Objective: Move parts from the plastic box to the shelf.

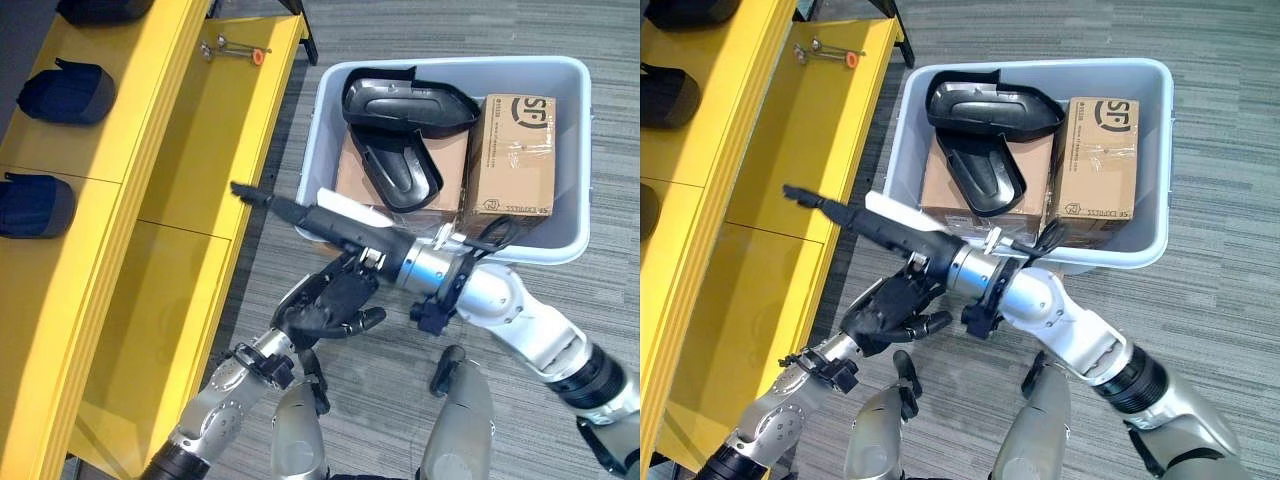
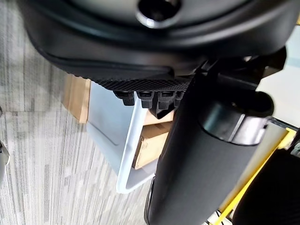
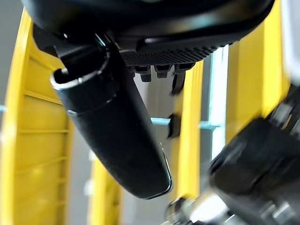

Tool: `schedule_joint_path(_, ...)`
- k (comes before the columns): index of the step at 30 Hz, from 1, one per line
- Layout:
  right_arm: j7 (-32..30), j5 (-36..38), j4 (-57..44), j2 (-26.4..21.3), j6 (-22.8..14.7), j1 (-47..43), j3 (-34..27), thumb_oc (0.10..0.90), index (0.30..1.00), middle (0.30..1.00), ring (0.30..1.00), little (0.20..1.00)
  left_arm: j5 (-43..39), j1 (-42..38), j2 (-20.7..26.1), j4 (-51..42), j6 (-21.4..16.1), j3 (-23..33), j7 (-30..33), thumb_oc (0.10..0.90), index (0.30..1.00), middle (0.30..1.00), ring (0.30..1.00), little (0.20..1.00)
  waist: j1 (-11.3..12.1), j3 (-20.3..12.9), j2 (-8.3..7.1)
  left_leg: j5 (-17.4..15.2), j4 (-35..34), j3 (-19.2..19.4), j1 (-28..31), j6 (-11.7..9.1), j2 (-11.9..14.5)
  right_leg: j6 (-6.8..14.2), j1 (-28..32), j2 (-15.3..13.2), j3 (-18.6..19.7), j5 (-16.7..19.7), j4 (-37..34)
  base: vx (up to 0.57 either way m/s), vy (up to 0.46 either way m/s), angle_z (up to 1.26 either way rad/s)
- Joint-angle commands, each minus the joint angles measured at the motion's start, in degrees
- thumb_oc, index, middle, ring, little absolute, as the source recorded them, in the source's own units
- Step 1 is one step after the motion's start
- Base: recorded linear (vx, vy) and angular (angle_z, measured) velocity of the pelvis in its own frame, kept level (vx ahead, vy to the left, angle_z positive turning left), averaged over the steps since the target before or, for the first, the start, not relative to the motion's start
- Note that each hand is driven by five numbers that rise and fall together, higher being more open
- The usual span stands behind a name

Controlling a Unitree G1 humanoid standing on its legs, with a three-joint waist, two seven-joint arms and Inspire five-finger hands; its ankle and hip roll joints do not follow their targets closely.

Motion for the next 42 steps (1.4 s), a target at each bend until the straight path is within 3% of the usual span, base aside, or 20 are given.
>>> schedule_joint_path(1,-6.43,-1.54,-2.62,6.54,-9.53,-4.92,-5.82,0.900,1.000,1.000,1.000,1.000,-0.21,0.82,0.00,-10.65,-3.66,-0.28,-2.66,0.900,1.000,1.000,1.000,1.000,-0.45,-0.72,-0.67,-8.92,4.71,-0.04,0.83,4.49,1.38,4.44,4.69,0.37,4.08,-1.55,-2.40,0.00,0.000,0.00)
schedule_joint_path(3,-10.09,-9.20,-1.10,7.49,-7.84,-5.04,-7.38,0.900,1.000,1.000,1.000,1.000,0.21,0.09,-0.42,-10.88,-2.67,-0.87,-1.94,0.900,1.000,1.000,1.000,1.000,-0.43,-0.72,-0.83,-9.32,5.01,-0.32,1.84,4.53,1.26,4.69,6.32,0.18,3.87,-1.20,-3.31,0.05,-0.001,-0.01)
schedule_joint_path(7,-16.87,-24.96,2.48,5.72,-8.63,-6.56,-9.89,0.900,1.000,1.000,1.000,1.000,0.03,-0.50,-0.45,-11.48,-2.18,-1.61,-0.54,0.900,1.000,1.000,1.000,1.000,-0.67,-0.79,-0.62,-9.58,5.04,-0.42,2.91,4.71,1.12,4.88,7.83,0.29,4.18,-0.79,-4.47,0.04,0.017,0.03)
schedule_joint_path(16,-28.32,-39.48,8.46,0.70,-11.63,-11.83,-16.49,0.900,1.000,1.000,1.000,1.000,-2.99,-0.25,0.09,-12.00,-1.34,-2.30,1.18,0.900,1.000,1.000,1.000,1.000,-0.77,-1.01,1.18,-9.21,4.34,-0.77,4.13,4.41,0.45,4.71,8.99,0.00,4.64,-1.50,-4.09,0.05,0.042,-0.02)
schedule_joint_path(23,-27.76,-48.09,15.42,-4.28,-10.63,-16.39,-18.38,0.900,1.000,1.000,1.000,1.000,-4.61,0.16,1.30,-13.07,-0.19,-2.58,0.79,0.900,1.000,1.000,1.000,1.000,0.13,-0.94,2.24,-8.79,4.33,-1.98,3.34,4.17,-0.30,4.21,8.28,-0.24,4.58,-2.70,-2.30,0.01,0.004,0.01)
schedule_joint_path(25,-26.19,-49.75,17.19,-6.09,-12.48,-17.38,-17.98,0.900,1.000,1.000,1.000,1.000,-4.86,0.45,1.67,-12.92,0.01,-2.41,-0.18,0.900,1.000,1.000,1.000,1.000,0.35,-0.86,2.38,-8.62,4.37,-2.36,2.99,4.11,-0.54,3.98,8.01,-0.12,4.58,-3.05,-1.84,0.00,-0.019,0.08)
schedule_joint_path(27,-24.41,-52.51,18.85,-8.70,-17.82,-18.74,-16.49,0.900,1.000,1.000,1.000,1.000,-5.35,0.45,2.27,-12.97,0.53,-2.25,-1.23,0.900,1.000,1.000,1.000,1.000,0.67,-0.72,2.36,-8.69,4.88,-3.08,1.99,3.85,-0.96,3.80,7.16,-0.21,4.43,-3.91,-0.65,0.00,-0.042,0.06)
schedule_joint_path(30,-22.13,-56.74,20.81,-10.87,-20.67,-21.57,-13.41,0.900,1.000,1.000,1.000,1.000,-5.29,0.38,2.53,-12.72,0.18,-2.66,-1.10,0.900,1.000,1.000,1.000,1.000,1.16,-0.72,2.58,-8.43,5.23,-3.46,0.53,3.76,-0.87,3.35,5.56,-0.08,4.51,-4.38,0.39,-0.02,-0.046,0.08)
schedule_joint_path(37,-21.31,-63.54,24.07,-13.75,-22.91,-25.75,-7.08,0.900,1.000,1.000,1.000,1.000,-5.21,0.43,3.29,-12.57,-0.38,-2.34,-1.73,0.900,1.000,1.000,1.000,1.000,2.52,-0.72,2.97,-6.55,3.91,-3.51,-2.87,3.15,-0.26,2.57,1.40,0.36,3.73,-5.04,2.35,-0.05,-0.036,0.05)
schedule_joint_path(42,-23.09,-65.40,29.37,-15.45,-22.37,-27.60,-3.96,0.900,1.000,1.000,1.000,1.000,-4.59,0.49,4.28,-12.31,-0.59,-1.84,-3.31,0.900,1.000,1.000,1.000,1.000,3.75,-0.72,2.59,-5.47,3.58,-3.61,-6.09,2.73,0.70,2.62,-1.94,0.00,2.85,-4.28,2.65,-0.08,-0.083,0.04)
